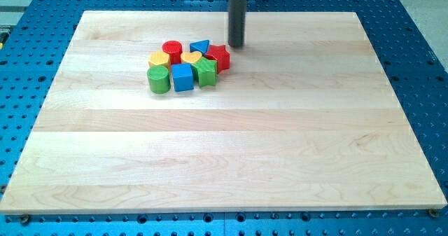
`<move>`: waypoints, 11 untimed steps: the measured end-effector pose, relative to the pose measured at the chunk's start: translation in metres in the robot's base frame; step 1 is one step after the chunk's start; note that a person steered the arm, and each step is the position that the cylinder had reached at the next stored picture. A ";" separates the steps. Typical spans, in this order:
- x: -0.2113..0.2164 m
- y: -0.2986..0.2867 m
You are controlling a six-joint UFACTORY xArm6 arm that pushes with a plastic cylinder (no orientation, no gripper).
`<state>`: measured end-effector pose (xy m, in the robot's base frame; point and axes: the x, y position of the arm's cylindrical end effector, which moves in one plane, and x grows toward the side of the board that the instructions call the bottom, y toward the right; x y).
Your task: Push red star into triangle
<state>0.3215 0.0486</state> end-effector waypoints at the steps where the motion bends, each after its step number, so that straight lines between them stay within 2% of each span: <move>1: 0.049 0.017; 2: 0.068 -0.008; 3: 0.057 -0.043; 5: -0.023 -0.043; 6: -0.040 -0.068; 7: -0.040 -0.088; 10: -0.038 -0.101; 11: -0.044 -0.140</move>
